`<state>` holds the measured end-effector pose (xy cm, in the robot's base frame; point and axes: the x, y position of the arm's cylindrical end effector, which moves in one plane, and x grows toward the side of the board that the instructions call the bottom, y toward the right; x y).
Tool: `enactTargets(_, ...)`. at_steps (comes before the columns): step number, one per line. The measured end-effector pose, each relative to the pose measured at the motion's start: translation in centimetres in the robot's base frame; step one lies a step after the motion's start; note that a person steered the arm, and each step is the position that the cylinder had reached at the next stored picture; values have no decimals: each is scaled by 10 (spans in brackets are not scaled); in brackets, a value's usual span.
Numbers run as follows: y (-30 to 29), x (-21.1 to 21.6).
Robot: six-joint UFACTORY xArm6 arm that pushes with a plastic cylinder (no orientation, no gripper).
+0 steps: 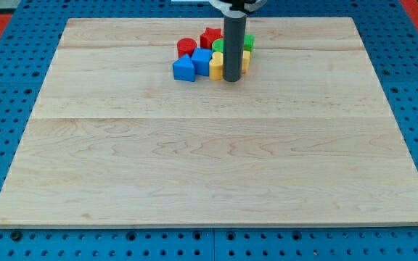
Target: Separate the green star from a group of blocks
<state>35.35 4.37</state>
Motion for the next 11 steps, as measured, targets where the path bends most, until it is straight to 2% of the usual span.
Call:
enactTargets(1,33,26)
enactTargets(2,78,19)
enactTargets(4,58,-50)
enactTargets(5,7,-54)
enactTargets(6,-7,-79)
enactTargets(8,29,-101)
enactTargets(9,27,-73)
enactTargets(10,-4,-51)
enactTargets(11,0,-33)
